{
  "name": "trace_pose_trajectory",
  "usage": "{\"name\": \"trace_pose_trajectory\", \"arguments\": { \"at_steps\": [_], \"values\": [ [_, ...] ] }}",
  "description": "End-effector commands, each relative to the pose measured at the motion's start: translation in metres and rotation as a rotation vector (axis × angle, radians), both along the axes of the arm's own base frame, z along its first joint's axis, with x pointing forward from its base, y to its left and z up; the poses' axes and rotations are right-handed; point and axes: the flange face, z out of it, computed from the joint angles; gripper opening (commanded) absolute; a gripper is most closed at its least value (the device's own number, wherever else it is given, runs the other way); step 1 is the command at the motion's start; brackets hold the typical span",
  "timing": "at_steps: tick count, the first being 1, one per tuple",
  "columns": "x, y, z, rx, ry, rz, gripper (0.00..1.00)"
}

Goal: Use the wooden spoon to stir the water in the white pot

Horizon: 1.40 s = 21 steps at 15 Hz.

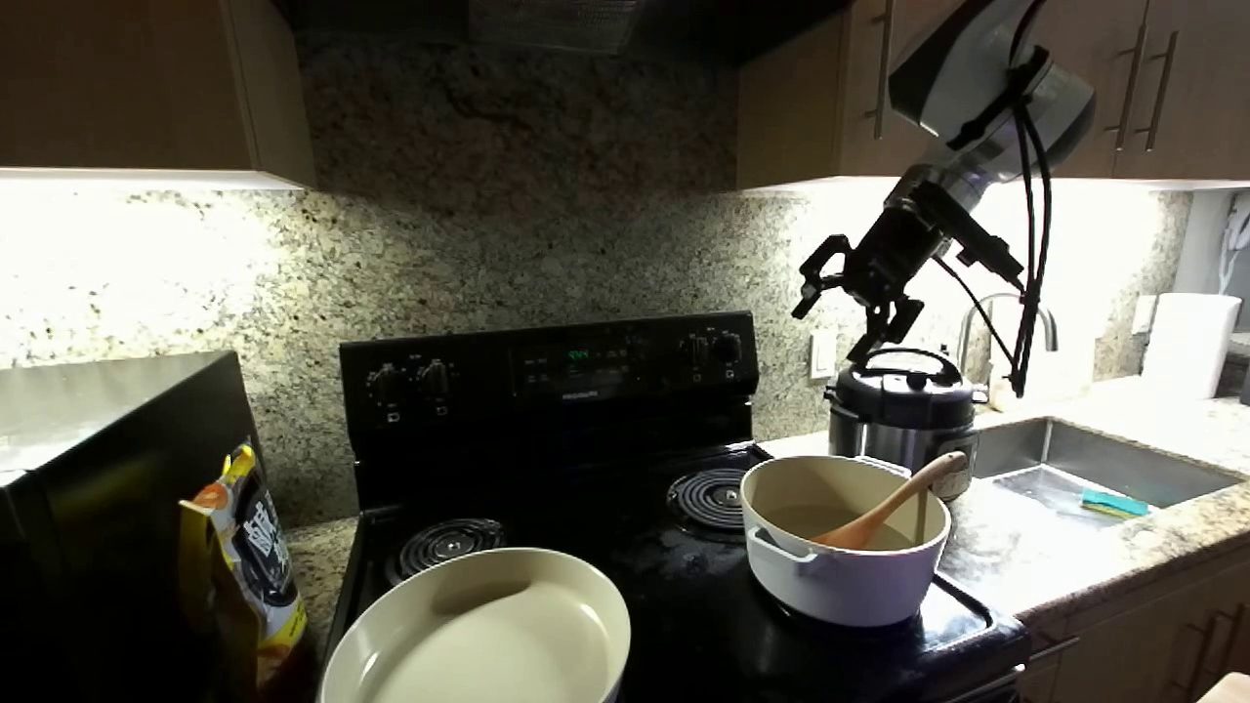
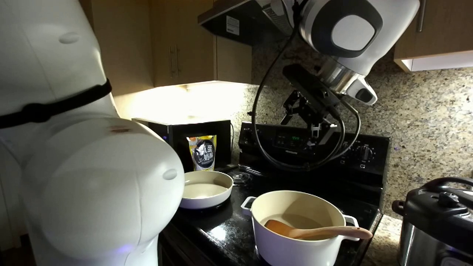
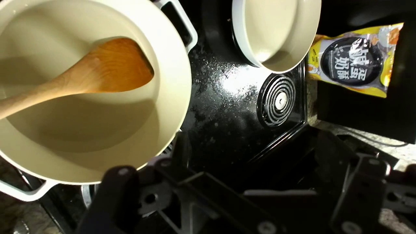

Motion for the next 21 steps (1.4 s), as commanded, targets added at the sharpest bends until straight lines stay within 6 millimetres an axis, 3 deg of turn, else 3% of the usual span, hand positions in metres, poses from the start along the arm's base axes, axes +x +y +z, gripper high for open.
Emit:
{"name": "trace_pose_trajectory", "arguments": {
  "at_steps": [1,8,11,17,21],
  "values": [
    [0.005,-0.004,-0.01,0.041,0.101,-0.165,1.0],
    [-0.016,-0.01,-0.045,0.127,0.322,-0.438,1.0],
    [-0.027,-0.026,-0.06,0.146,0.384,-0.571,1.0],
    [-0.027,-0.058,-0.073,0.143,0.377,-0.88,1.0],
    [-0.05,-0.08,-0.091,0.09,0.379,-1.083,1.0]
  ]
}}
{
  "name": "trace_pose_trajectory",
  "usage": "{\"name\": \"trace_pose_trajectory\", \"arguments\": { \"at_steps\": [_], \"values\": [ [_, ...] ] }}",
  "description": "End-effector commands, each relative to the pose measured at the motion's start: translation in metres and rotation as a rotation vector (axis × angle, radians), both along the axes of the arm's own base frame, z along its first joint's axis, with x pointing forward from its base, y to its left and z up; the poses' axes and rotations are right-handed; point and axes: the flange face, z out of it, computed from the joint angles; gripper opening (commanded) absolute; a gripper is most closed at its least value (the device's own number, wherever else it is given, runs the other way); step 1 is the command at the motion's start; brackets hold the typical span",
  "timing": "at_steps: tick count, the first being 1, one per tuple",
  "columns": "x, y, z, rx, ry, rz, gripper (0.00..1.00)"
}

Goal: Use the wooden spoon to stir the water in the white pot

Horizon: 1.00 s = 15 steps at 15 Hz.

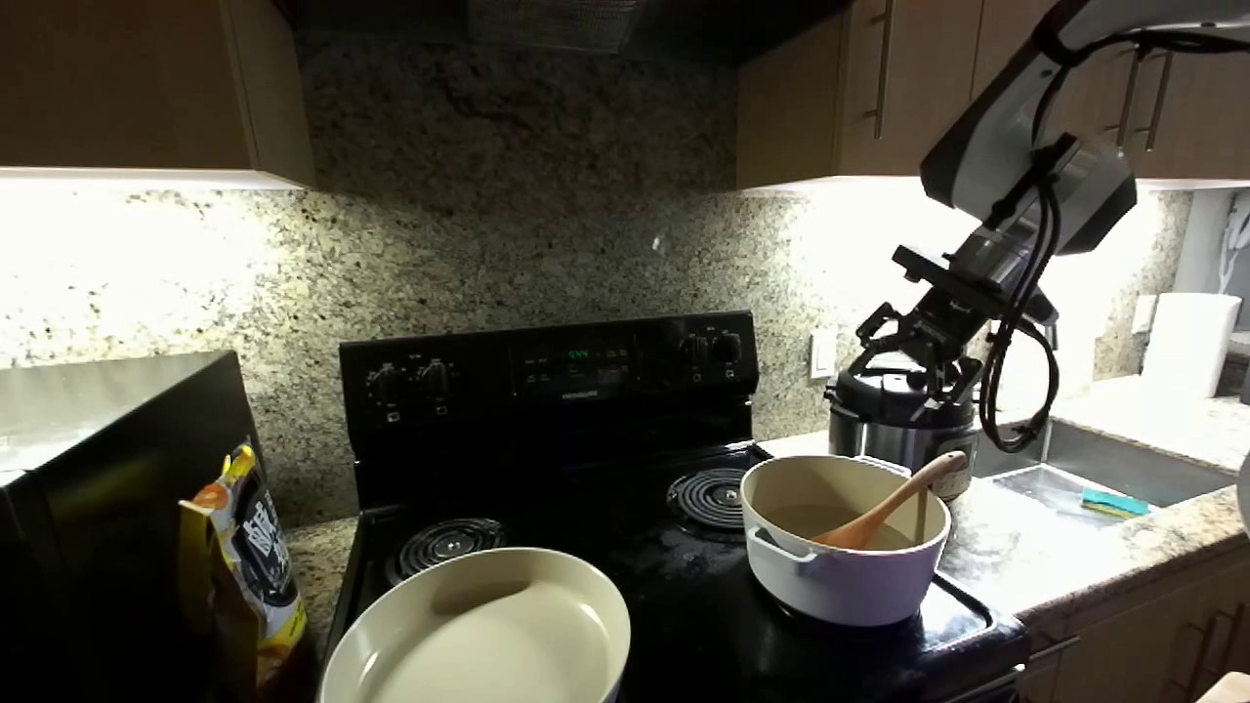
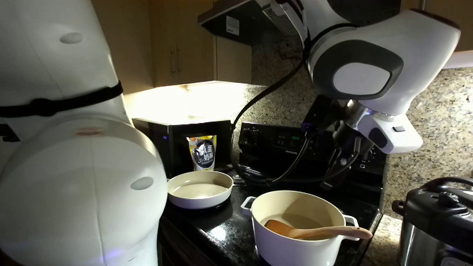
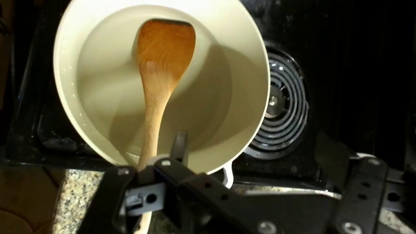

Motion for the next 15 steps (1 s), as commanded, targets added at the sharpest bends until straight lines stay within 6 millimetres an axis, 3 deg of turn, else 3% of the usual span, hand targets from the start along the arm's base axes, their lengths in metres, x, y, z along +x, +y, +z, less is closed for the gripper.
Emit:
{"name": "trace_pose_trajectory", "arguments": {
  "at_steps": [1,2,7,8,10,15],
  "values": [
    [-0.024,-0.013,-0.016,-0.054,0.045,-0.183,1.0],
    [-0.012,-0.011,-0.011,-0.028,0.022,-0.098,1.0],
    [-0.021,-0.016,-0.019,-0.039,0.04,-0.15,1.0],
    [-0.01,-0.011,-0.018,-0.061,0.053,-0.129,1.0],
    [0.009,-0.004,-0.029,-0.112,0.125,-0.195,1.0],
    [0.027,0.001,-0.065,-0.214,0.29,-0.358,1.0]
  ]
}}
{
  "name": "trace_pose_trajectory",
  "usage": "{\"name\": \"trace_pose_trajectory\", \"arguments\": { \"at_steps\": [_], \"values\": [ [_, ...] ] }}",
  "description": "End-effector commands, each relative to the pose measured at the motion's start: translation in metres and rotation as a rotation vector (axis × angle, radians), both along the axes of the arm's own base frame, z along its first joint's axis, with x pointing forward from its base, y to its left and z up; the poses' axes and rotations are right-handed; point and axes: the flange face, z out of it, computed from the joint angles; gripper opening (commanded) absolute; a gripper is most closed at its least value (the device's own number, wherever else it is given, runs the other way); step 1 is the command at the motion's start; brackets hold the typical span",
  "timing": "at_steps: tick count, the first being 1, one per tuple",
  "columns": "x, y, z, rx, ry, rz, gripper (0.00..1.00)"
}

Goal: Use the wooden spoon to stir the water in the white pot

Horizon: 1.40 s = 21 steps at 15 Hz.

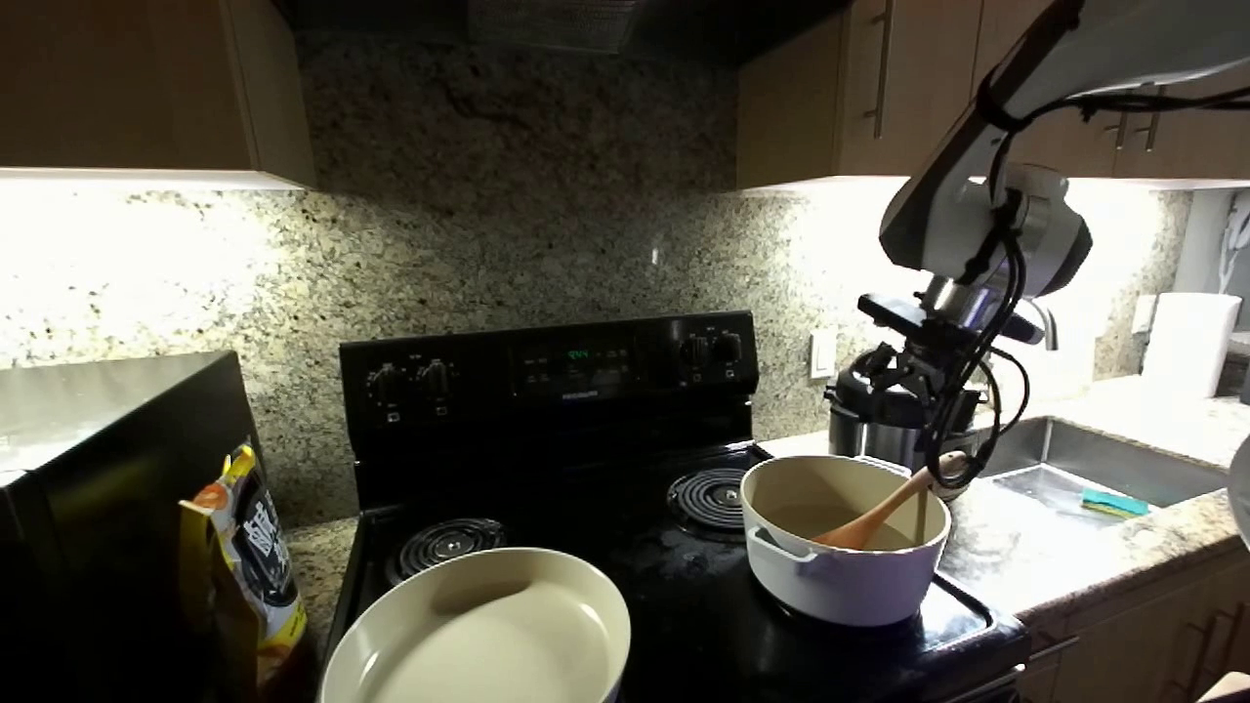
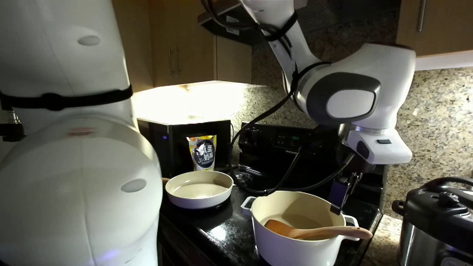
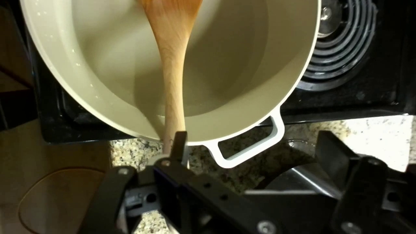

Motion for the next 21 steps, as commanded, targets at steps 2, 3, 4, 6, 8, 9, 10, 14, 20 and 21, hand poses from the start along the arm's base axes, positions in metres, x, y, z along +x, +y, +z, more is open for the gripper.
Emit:
{"name": "trace_pose_trajectory", "arguments": {
  "at_steps": [2,3,4,6,8,9,10,14,20,21],
  "values": [
    [0.001,0.0,-0.041,-0.019,0.227,-0.1,1.0],
    [-0.006,0.002,-0.049,-0.016,0.279,-0.1,1.0],
    [-0.016,0.004,-0.057,-0.009,0.318,-0.093,1.0],
    [-0.031,-0.002,-0.061,0.015,0.358,-0.095,1.0],
    [-0.041,-0.01,-0.056,0.027,0.36,-0.116,1.0],
    [-0.045,-0.015,-0.054,0.028,0.352,-0.134,1.0],
    [-0.047,-0.019,-0.052,0.03,0.347,-0.146,1.0],
    [-0.054,-0.028,-0.042,0.02,0.308,-0.169,1.0],
    [-0.047,-0.031,-0.022,0.009,0.259,-0.18,1.0],
    [-0.045,-0.032,-0.022,0.009,0.263,-0.184,1.0]
  ]
}}
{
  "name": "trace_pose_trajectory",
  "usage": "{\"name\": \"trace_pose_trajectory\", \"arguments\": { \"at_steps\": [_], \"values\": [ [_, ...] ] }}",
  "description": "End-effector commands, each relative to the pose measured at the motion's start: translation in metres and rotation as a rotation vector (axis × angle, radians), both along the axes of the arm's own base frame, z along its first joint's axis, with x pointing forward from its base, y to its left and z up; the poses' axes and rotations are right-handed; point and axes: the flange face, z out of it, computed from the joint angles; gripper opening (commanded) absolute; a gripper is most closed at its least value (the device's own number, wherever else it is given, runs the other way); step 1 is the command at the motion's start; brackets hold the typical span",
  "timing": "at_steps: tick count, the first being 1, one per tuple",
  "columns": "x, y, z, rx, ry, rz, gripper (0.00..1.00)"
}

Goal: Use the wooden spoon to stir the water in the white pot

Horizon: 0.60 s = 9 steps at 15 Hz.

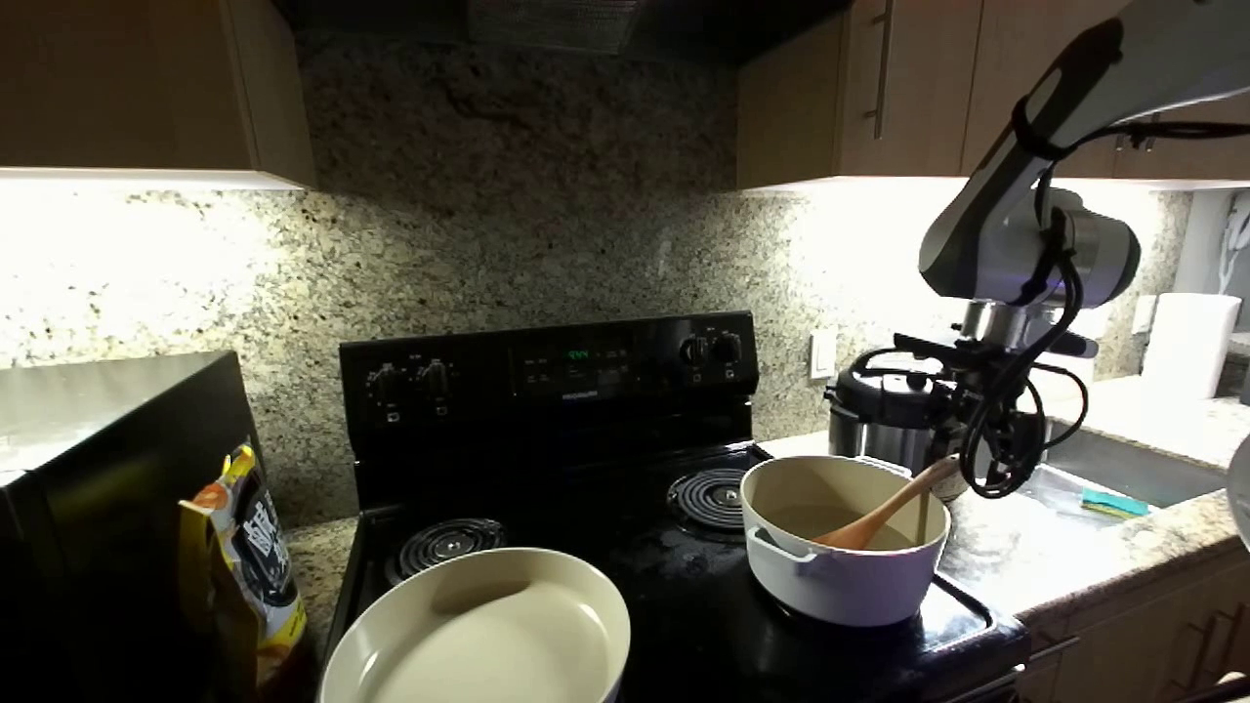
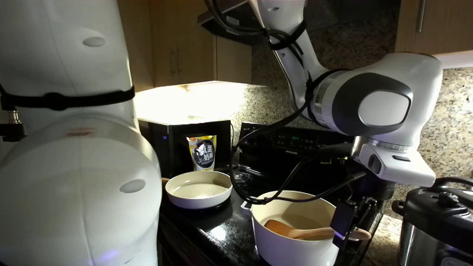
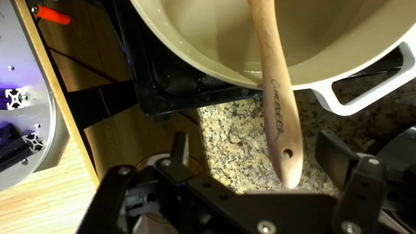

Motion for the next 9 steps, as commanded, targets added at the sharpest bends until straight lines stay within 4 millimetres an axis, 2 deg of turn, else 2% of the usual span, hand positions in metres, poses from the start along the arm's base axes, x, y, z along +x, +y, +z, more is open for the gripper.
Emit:
{"name": "trace_pose_trajectory", "arguments": {
  "at_steps": [1,2,9],
  "values": [
    [-0.001,-0.001,0.005,-0.013,0.002,-0.022,0.75],
    [0.001,-0.002,0.004,-0.011,0.006,-0.022,0.74],
    [0.018,-0.007,0.006,-0.024,-0.004,-0.048,0.28]
  ]
}}
